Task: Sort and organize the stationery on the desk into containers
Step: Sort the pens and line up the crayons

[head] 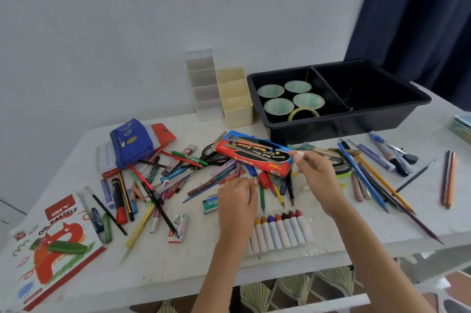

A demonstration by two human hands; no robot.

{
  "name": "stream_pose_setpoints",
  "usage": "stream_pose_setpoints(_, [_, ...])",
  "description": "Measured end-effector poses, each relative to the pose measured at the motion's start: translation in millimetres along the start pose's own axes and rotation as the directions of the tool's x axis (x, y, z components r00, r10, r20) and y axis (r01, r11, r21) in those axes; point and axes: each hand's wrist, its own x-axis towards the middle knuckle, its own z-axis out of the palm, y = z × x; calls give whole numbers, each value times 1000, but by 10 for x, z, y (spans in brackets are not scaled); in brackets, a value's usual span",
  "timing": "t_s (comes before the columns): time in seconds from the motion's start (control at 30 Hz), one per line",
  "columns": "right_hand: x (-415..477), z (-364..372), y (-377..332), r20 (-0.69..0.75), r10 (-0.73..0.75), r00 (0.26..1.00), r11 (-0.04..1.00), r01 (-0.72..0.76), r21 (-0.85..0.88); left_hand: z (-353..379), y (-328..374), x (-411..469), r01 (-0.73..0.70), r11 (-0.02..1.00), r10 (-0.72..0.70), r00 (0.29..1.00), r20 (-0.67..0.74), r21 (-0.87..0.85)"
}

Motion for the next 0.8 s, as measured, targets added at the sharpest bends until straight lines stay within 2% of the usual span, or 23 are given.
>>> stream_pose_setpoints(0.1, [27, -17, 14, -23, 30, 999, 999, -29, 32, 66, 113, 40, 40, 999, -40, 999, -14, -7])
stream_pose_setpoints(0.17, [63, -52, 56, -81, 91, 993, 993, -84, 82, 113, 220, 119, 168, 981, -172, 984, -38, -98])
stream_pose_setpoints(0.27, [109, -91, 116, -111, 156, 982, 985, -146, 93, 133, 334, 303, 360, 863, -401, 915, -47, -354])
stream_pose_setpoints(0.33, [143, -95, 130, -81, 153, 985, 987, -147, 70, 158, 368, 402, 431, 771, -496, 868, -19, -468])
stream_pose_setpoints(0.4, [202, -81, 104, -41, 121, 992, 993, -120, 17, 239, 363, 461, 447, 752, -520, 854, -21, -484])
stream_pose_setpoints(0.53, [335, 14, 39, 43, 97, 994, 991, -92, -100, 405, 392, 439, 452, 777, -492, 870, 25, -439])
stream_pose_setpoints(0.63, [328, 105, -35, 56, 70, 996, 993, -64, -103, 449, 435, 424, 448, 779, -472, 879, 61, -439])
stream_pose_setpoints(0.7, [286, 159, -93, 50, 54, 997, 996, -50, -77, 432, 432, 422, 417, 789, -459, 888, 18, -450])
stream_pose_setpoints(0.8, [233, 244, -132, 35, 50, 998, 999, -50, 10, 334, 374, 415, 325, 764, -424, 904, -54, -558])
